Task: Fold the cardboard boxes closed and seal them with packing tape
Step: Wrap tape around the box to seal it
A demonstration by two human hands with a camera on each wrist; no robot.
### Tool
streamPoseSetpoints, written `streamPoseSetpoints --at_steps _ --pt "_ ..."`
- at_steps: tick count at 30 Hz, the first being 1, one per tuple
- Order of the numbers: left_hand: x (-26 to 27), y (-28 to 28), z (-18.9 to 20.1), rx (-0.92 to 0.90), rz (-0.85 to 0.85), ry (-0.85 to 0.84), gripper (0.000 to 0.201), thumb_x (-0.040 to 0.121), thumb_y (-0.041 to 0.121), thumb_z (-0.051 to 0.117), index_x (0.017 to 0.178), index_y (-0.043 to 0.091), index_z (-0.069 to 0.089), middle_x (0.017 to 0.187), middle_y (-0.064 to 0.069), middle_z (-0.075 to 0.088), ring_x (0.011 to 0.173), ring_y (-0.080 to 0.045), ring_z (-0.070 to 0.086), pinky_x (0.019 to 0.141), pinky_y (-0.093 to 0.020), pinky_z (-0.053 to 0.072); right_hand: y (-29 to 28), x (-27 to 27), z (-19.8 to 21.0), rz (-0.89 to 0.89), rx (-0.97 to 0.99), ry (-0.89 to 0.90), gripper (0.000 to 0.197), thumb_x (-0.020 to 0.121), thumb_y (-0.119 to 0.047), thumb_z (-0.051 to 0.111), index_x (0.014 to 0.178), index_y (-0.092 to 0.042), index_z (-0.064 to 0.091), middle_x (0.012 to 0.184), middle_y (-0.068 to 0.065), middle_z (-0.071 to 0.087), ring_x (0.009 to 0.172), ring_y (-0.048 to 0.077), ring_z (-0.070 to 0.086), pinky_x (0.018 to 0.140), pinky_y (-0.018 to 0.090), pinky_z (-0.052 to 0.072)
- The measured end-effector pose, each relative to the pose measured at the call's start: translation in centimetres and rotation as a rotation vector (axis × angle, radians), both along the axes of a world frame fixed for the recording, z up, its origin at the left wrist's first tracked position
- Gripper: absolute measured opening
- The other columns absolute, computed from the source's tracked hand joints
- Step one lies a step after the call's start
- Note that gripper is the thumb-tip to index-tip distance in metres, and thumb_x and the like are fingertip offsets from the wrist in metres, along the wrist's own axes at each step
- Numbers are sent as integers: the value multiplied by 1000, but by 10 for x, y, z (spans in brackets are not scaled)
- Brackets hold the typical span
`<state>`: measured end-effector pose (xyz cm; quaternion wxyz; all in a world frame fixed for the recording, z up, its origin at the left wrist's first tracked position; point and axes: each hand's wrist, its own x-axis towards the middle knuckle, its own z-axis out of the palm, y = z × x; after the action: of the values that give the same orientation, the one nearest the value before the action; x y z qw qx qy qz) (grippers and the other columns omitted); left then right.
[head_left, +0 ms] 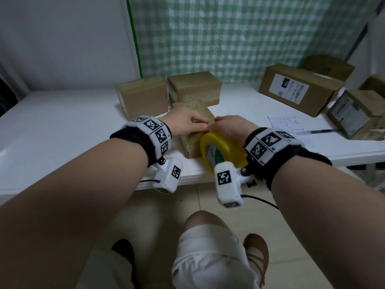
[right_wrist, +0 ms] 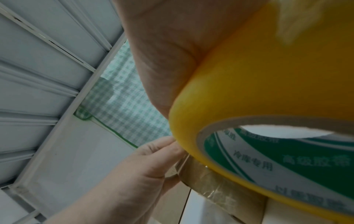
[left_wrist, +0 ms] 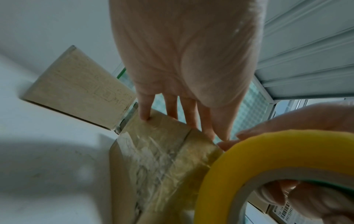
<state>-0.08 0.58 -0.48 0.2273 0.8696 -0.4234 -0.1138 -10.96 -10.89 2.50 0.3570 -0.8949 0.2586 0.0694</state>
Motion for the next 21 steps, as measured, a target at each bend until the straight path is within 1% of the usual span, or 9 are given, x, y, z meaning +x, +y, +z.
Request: streamPoseSetpoints --at_steps 3,7,8,11,13,14,16,17,21 --pt "-7 0 -2 16 -24 -54 38 93 33 56 127 19 60 136 -1 53 126 -15 45 97 -18 28 0 -6 -1 -41 53 -14 52 92 -37 56 136 -10 49 138 13 51 123 29 51 106 40 40" --pt "-15 3 -4 30 -8 -55 40 95 32 52 132 17 55 145 -1 45 134 -16 38 106 -21 24 -3 -19 -6 -153 250 -57 40 86 -38 63 115 -11 58 121 11 60 108 30 59 100 44 46" --pt "-16 3 -5 40 1 -48 40 95 32 51 133 18 54 147 0 43 136 -15 36 108 -22 23 -3 -22 -8 -160 272 -65 40 86 -39 63 115 -12 58 120 11 60 108 30 59 101 44 45" --pt "-17 3 -4 66 14 -41 41 95 34 49 134 20 53 149 1 40 137 -16 34 110 -24 21 0 -26 -13 -150 276 -103 52 87 -44 59 127 -11 57 126 12 59 115 32 57 102 43 45" --pt "-17 3 -3 78 26 -47 42 95 35 49 134 21 53 148 2 42 136 -15 36 109 -24 24 0 -27 -15 -142 287 -114 55 86 -47 58 128 -11 57 127 12 60 115 31 58 102 43 45" --pt "-16 2 -3 86 34 -67 42 95 36 49 135 21 52 146 2 44 135 -15 38 108 -24 26 0 -27 -15 -152 300 -105 59 83 -49 60 128 -12 56 125 13 60 113 33 58 100 44 46" --pt "-16 -2 -3 116 51 -145 44 95 41 48 136 23 50 143 2 47 132 -16 42 106 -27 30 -2 -27 -16 -168 340 -92 66 74 -52 64 126 -13 56 122 13 60 109 34 59 99 47 46" --pt "-16 -4 -4 135 63 -189 46 95 44 45 136 24 50 142 2 49 130 -17 43 104 -28 33 -3 -27 -16 -163 369 -91 64 73 -51 64 125 -14 56 122 13 60 109 34 59 100 47 45" --pt "-12 -12 -6 248 87 -345 50 96 54 34 138 31 46 141 1 50 128 -22 45 97 -33 38 -9 -27 -17 -125 422 -83 45 85 -42 57 121 -16 55 123 13 59 110 32 57 103 46 43"
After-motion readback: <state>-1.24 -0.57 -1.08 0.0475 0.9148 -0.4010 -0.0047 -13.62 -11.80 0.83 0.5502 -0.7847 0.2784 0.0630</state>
